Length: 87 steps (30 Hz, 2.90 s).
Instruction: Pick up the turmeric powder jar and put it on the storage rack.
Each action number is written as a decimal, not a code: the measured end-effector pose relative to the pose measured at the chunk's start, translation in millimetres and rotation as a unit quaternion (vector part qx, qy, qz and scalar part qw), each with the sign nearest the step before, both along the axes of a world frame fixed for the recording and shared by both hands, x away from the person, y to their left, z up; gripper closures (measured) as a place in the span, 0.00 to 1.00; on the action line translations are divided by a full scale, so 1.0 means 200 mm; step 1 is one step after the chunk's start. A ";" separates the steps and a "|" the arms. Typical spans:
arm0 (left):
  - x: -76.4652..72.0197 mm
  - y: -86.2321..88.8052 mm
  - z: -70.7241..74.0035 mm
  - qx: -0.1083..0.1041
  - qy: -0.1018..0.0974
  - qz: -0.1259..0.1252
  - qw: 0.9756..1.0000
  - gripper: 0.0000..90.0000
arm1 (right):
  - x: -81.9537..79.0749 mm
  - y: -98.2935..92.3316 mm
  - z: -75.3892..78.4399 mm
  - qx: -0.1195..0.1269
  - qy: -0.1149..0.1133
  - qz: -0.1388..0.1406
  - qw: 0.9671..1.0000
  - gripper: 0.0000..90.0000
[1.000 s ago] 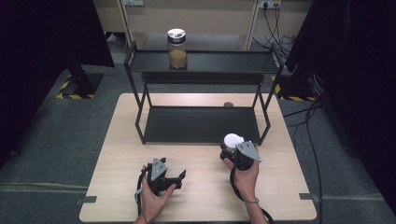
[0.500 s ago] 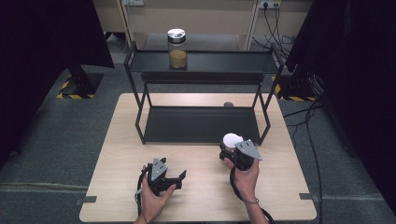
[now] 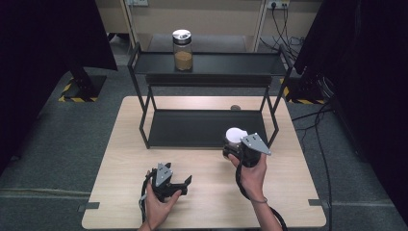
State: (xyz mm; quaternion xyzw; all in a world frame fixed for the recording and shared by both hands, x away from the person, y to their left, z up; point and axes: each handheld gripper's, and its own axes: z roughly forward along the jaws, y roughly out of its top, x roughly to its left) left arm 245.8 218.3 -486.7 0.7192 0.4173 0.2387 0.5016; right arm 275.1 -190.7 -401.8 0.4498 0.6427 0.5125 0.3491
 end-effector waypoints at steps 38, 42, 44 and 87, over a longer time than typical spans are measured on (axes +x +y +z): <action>0.00 0.00 0.00 0.000 0.003 -0.001 1.000 0.02 | 0.25 0.06 0.73 0.000 0.005 0.055 0.998 0.22; 0.00 0.00 0.00 0.002 0.002 -0.003 1.000 0.02 | 0.27 0.07 0.79 0.003 0.002 0.058 0.998 0.22; 0.00 0.00 0.00 0.002 0.002 -0.003 1.000 0.02 | 0.29 0.07 0.83 0.004 0.001 0.061 0.998 0.22; 0.00 0.00 0.00 -0.002 0.002 -0.009 1.000 0.01 | 0.65 0.27 1.32 -0.004 -0.024 0.027 0.999 0.22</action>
